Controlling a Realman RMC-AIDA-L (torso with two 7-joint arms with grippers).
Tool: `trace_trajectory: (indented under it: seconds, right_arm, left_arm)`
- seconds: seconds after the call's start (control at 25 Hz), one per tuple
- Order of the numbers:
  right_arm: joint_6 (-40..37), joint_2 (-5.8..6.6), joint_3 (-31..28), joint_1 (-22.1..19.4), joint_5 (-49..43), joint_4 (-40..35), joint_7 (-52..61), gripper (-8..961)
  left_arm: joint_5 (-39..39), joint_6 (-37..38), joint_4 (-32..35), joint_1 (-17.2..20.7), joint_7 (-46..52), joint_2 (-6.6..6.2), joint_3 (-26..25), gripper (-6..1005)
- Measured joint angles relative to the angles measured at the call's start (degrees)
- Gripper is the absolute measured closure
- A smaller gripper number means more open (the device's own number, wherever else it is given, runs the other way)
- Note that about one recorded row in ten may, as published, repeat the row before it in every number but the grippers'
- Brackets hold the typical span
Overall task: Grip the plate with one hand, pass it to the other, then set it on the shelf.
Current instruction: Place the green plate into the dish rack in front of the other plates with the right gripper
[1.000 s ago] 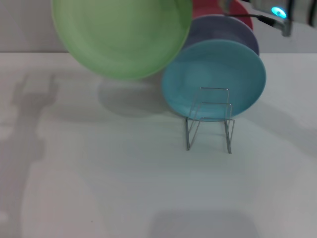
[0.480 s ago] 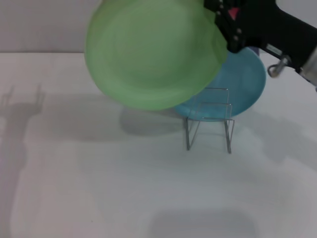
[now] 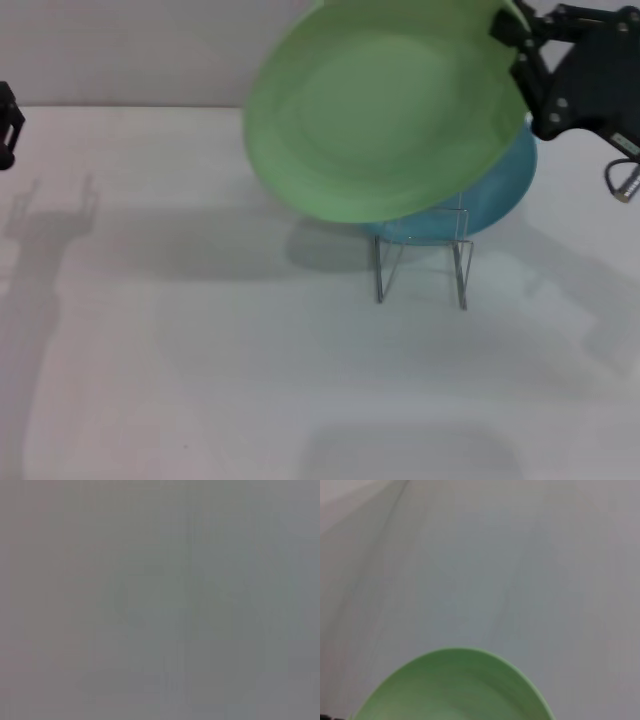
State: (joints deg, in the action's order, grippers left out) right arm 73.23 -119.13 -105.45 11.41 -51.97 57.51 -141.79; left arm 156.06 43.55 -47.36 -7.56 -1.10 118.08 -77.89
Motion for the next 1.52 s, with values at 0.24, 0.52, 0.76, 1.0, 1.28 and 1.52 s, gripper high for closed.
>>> trace_trajectory:
  seconds: [0.24,0.52,0.76,1.0,1.28,1.52]
  right_arm:
    - [4.96,0.04,-4.10,0.00,0.45,-3.37,-6.54,915]
    - [9.09,0.00,-7.36,-0.07,0.19,-6.79,-11.93,916]
    - [9.13,-0.03,-7.71,-0.51,-0.14,-6.83,-14.88,917]
    - [8.78,-0.05,-9.51,-0.60,-0.90,-8.18,-17.24,917]
    - [9.15,0.00,-10.53,-0.52,-0.92,-11.33,-18.10,917]
    - [8.98,0.04,-10.60,0.02,-0.95,-13.75,-20.00,916]
  left_arm:
    - [0.09,-0.05,0.92,-0.07,0.07,0.05,0.63,304]
    - [0.12,1.66,2.21,-0.16,-0.01,0.21,1.54,305]
    - [0.12,2.06,2.78,-0.17,-0.28,0.25,2.35,305]
    - [0.13,2.10,3.08,-0.27,-0.35,0.14,3.59,305]
    - [0.13,2.14,3.34,-0.26,-0.33,0.20,4.20,305]
    - [0.12,2.00,3.34,-0.56,-0.24,0.22,4.86,305]
